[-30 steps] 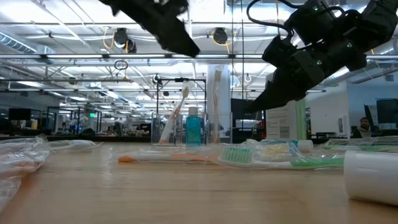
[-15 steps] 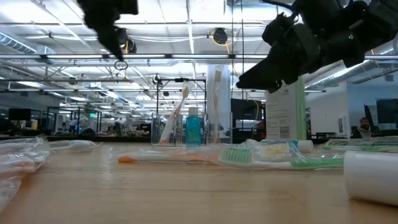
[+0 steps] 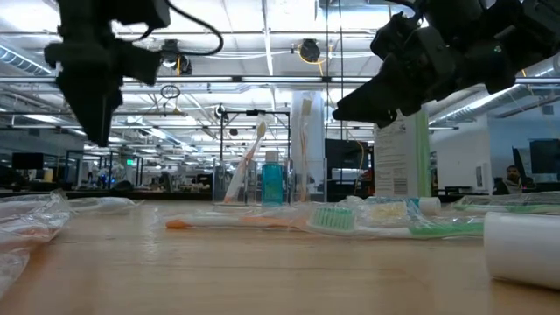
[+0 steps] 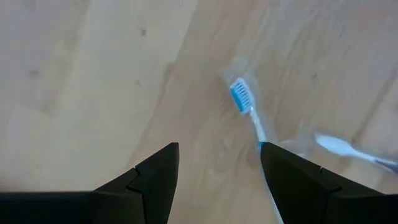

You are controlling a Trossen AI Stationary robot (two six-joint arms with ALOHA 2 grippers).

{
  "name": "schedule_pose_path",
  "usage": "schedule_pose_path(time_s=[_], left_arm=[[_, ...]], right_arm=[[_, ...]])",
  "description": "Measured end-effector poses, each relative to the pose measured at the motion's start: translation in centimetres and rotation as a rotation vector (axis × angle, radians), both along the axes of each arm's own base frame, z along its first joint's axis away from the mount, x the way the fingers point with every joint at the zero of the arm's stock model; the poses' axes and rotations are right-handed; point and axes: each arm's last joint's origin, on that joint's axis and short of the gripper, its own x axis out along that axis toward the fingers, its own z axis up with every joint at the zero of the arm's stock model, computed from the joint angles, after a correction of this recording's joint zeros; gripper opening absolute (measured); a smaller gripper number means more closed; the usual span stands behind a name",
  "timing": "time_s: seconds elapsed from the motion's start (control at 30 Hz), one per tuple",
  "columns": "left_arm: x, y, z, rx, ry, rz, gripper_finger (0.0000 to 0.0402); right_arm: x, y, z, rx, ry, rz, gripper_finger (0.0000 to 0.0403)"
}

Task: Pick & Place toothbrushing station
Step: Put the left blue toothbrush into the transparent organizer

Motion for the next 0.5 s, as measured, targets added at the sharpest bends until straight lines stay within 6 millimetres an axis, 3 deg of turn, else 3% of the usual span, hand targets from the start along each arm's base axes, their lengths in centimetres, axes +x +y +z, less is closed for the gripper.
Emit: schedule_pose_path(time_s=[0.23, 0.5], left_arm=[[-0.7, -0.6, -4.5, -0.090, -0.041, 0.048, 0.0234], [-1.0, -1.0, -7.4, -0.138, -0.137, 0.058, 0.0234]], right_arm=[[0.0, 0.0, -0.1, 0.000, 0.005, 0.000, 0.0156], [0.0, 0.0, -0.1, 0.000, 0.005, 0.000, 0.0155]])
